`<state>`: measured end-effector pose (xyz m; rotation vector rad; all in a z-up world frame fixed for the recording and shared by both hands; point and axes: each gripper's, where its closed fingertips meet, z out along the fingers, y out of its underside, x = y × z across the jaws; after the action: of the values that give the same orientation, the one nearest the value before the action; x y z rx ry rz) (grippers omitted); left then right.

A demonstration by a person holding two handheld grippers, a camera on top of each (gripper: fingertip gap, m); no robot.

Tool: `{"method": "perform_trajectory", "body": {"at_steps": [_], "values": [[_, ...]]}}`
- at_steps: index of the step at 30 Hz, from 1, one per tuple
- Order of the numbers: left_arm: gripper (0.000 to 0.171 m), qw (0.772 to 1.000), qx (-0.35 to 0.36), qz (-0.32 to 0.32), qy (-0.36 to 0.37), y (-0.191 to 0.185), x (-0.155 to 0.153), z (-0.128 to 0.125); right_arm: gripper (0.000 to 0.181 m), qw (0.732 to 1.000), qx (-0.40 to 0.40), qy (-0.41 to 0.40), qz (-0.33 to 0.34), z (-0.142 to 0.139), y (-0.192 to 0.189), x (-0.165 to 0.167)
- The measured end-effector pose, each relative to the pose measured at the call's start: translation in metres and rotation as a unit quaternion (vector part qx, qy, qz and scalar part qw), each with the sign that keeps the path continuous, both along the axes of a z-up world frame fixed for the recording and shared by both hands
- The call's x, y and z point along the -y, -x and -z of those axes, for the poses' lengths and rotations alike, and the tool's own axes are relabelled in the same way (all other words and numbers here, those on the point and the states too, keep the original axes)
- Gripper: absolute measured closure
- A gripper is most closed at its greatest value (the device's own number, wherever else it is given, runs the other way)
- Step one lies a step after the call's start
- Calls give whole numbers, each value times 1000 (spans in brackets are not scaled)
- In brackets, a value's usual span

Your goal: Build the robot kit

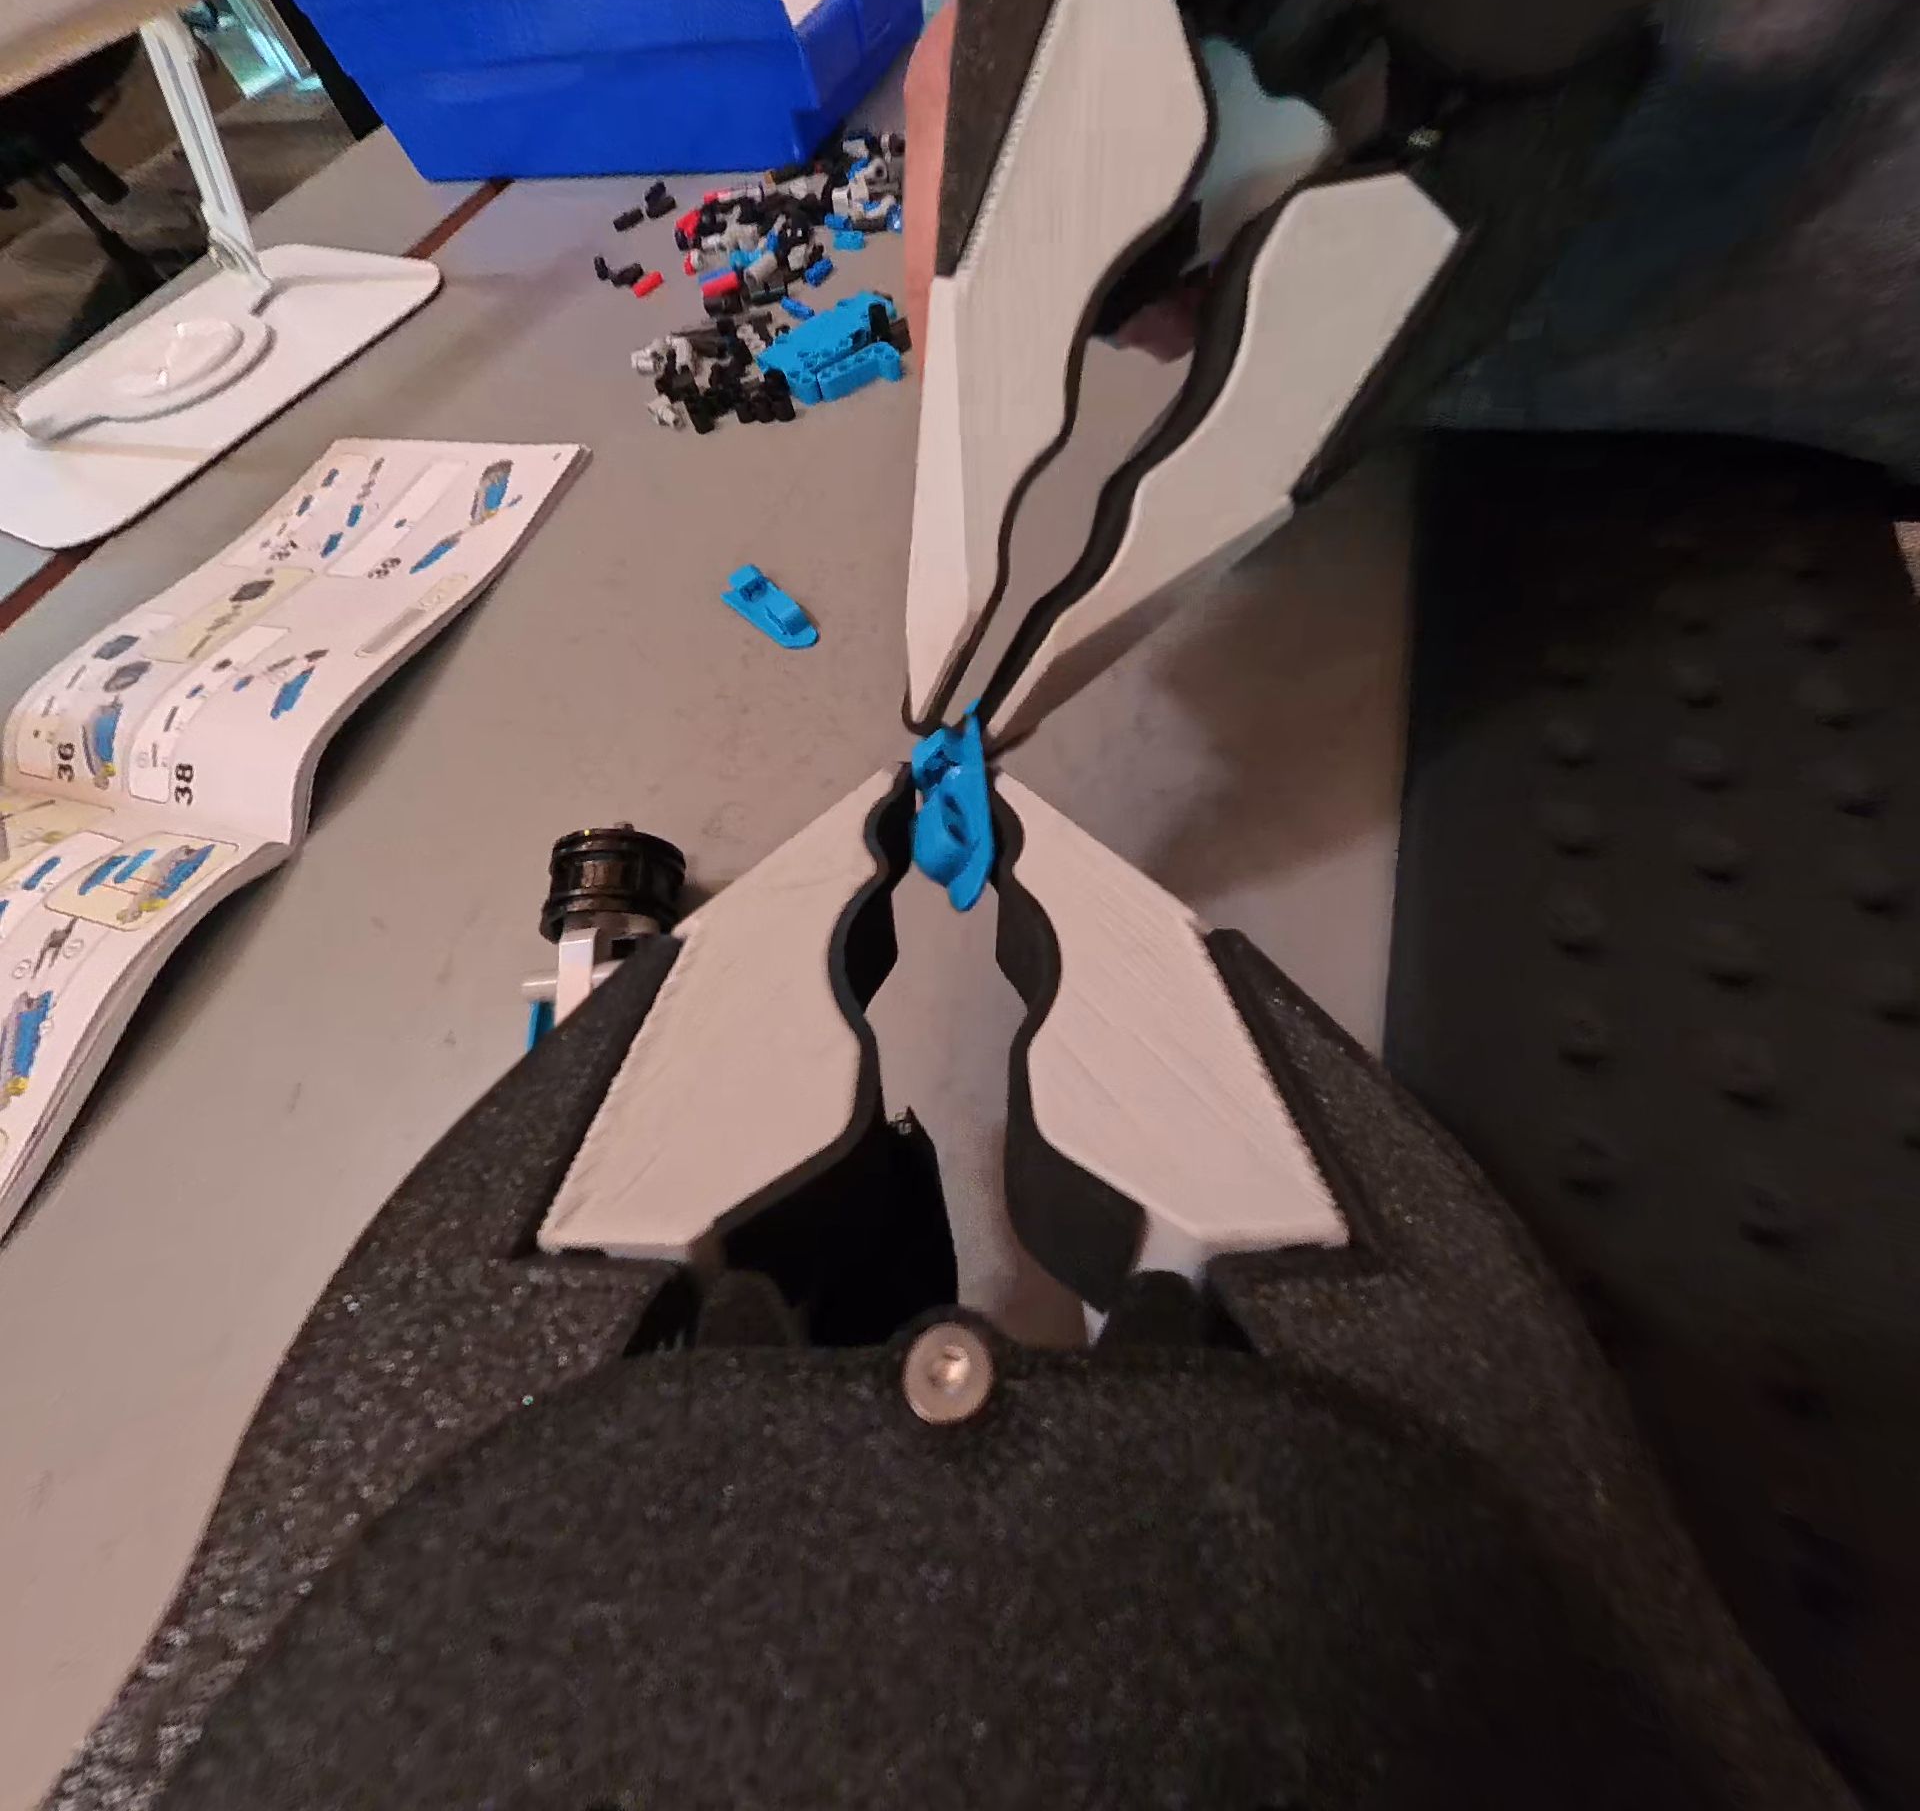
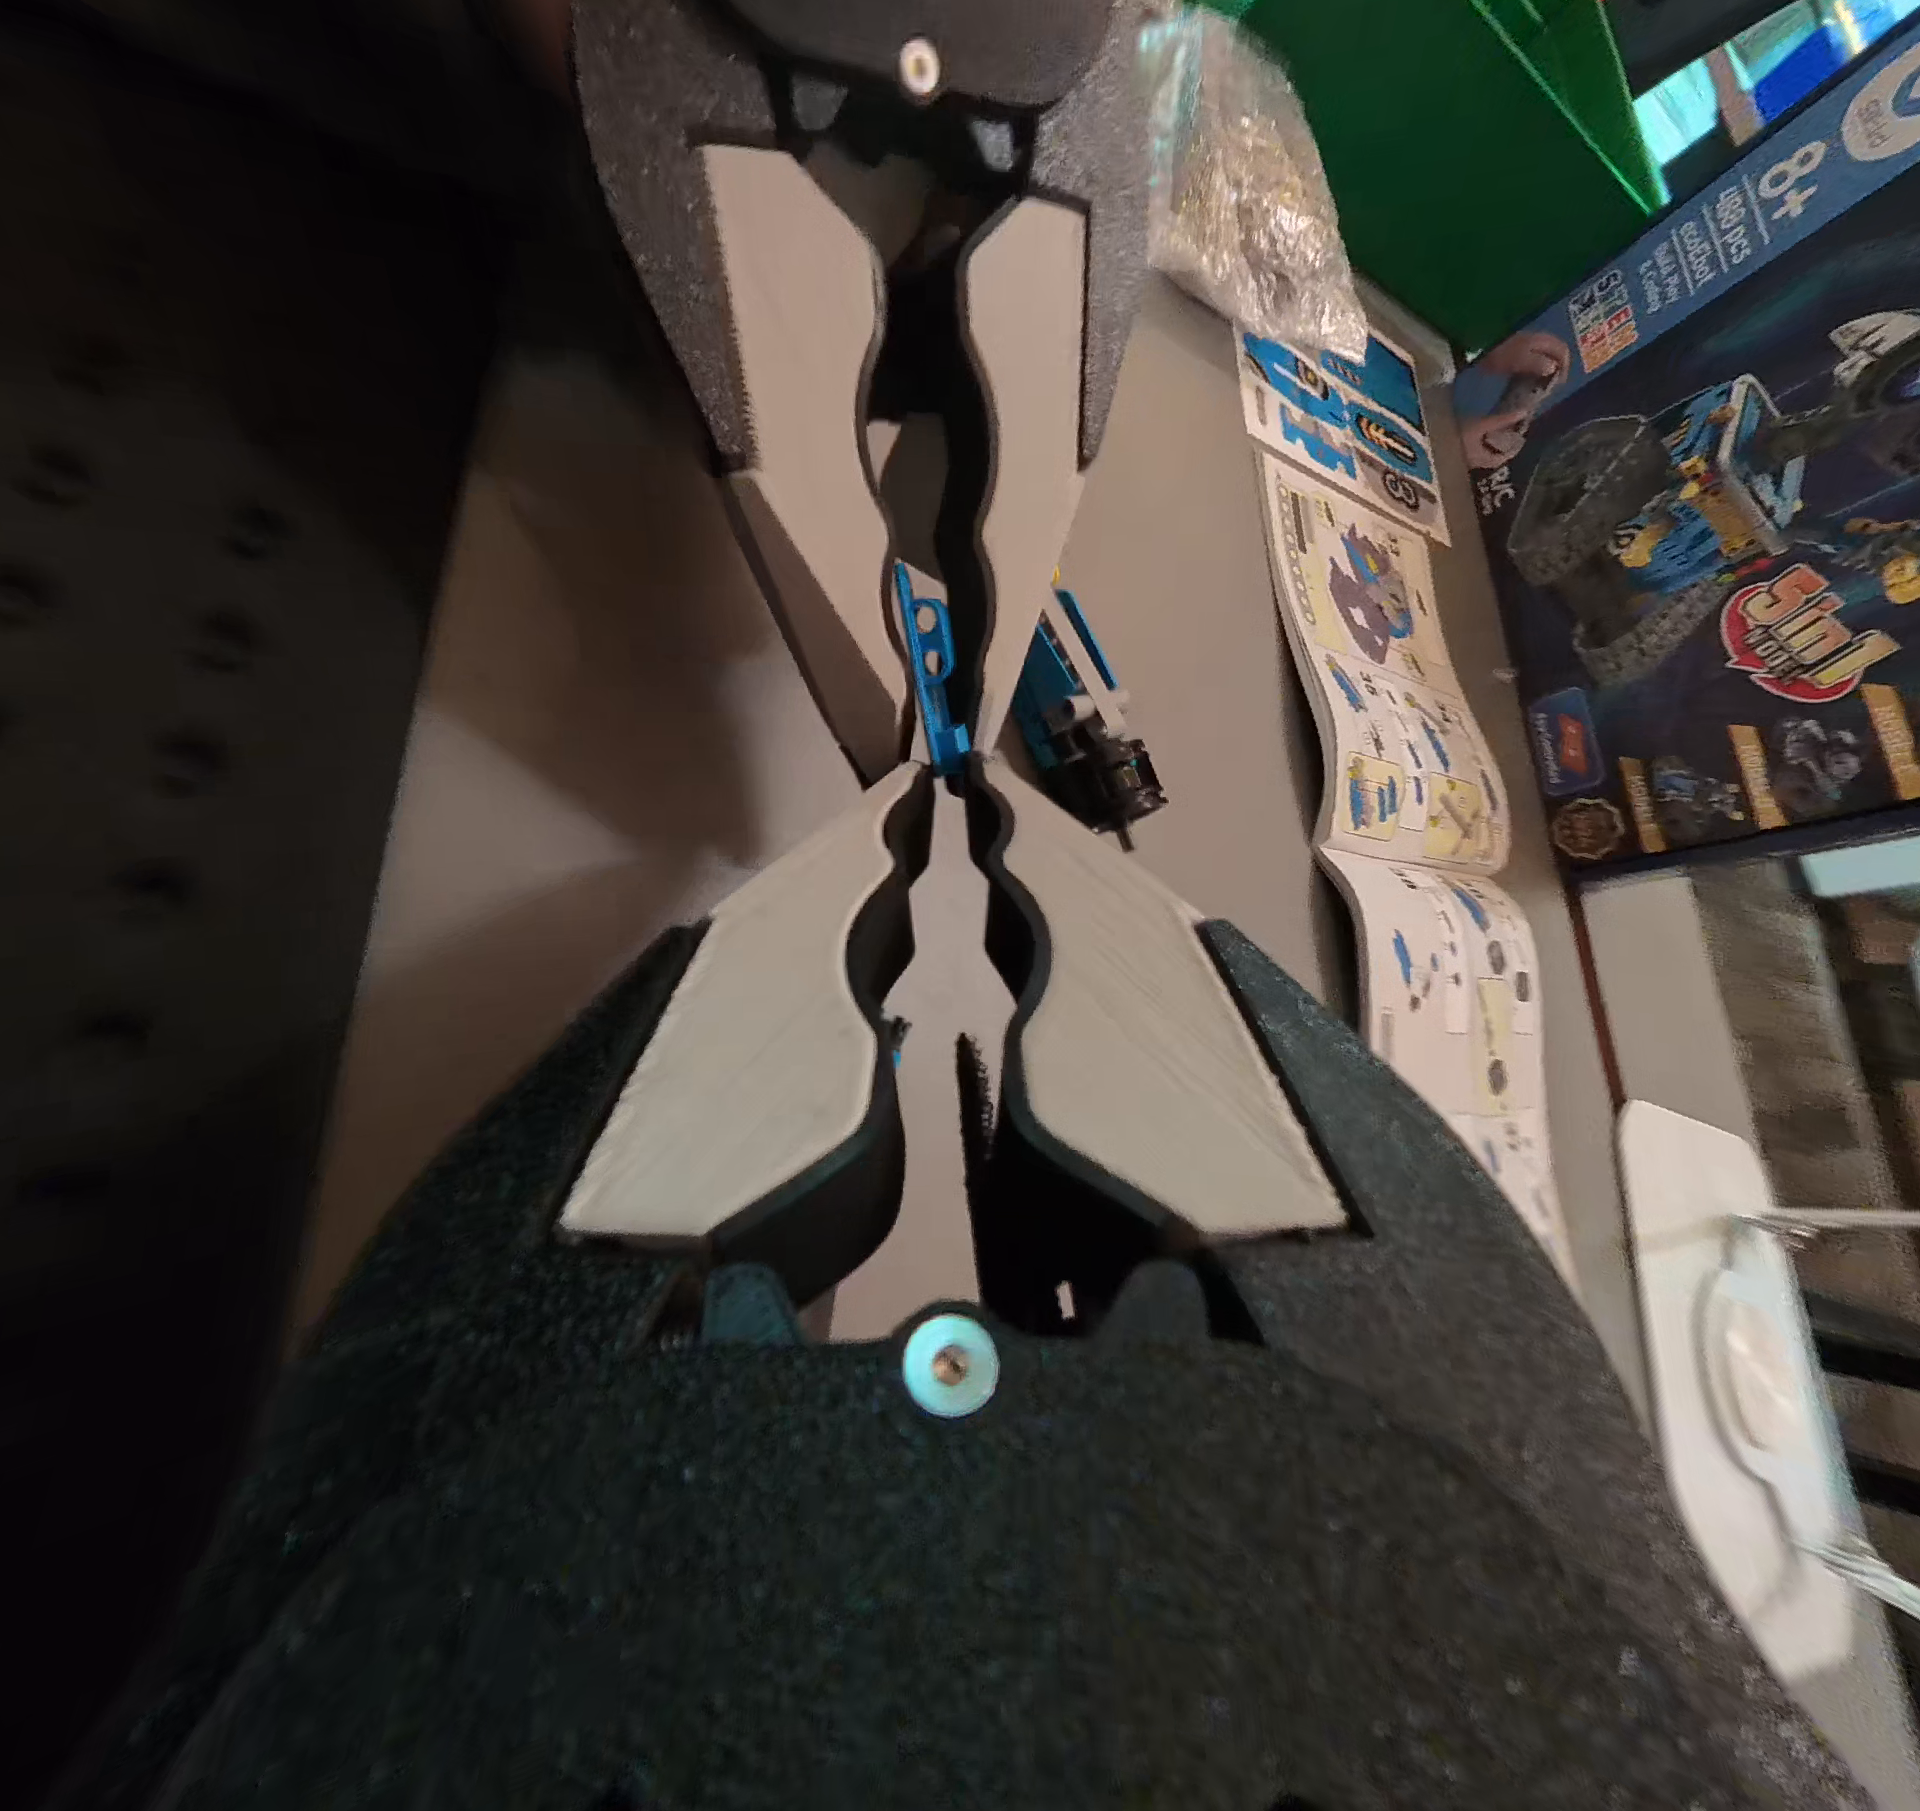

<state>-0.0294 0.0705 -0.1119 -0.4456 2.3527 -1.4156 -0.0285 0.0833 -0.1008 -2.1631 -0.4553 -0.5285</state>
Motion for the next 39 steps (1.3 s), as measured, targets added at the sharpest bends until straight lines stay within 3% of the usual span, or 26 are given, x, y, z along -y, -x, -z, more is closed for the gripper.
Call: {"method": "perform_trajectory", "body": {"at_steps": [4, 10, 25, 32, 36, 39], "values": [[151, 999, 9, 24, 25, 9, 1, -10, 176, 996, -87, -24, -23, -4, 7, 7], [160, 997, 51, 56, 13, 20, 9, -12, 176, 977, -203, -31, -59, -5, 21, 12], [164, 995, 70, 55, -32, 19, 10, -1, 175, 980, -195, -2, -49, 7, 20, 14], [165, 996, 78, -3, -48, -2, -5, -2, 174, 989, -145, -20, -5, 4, 0, 18], [165, 997, 56, -39, -30, -13, -15, -4, 155, 970, -234, 31, 53, 26, -16, 45], [165, 997, 38, -61, -6, -20, -21, -8, 153, 961, -252, 38, 108, 42, -27, 62]]}}
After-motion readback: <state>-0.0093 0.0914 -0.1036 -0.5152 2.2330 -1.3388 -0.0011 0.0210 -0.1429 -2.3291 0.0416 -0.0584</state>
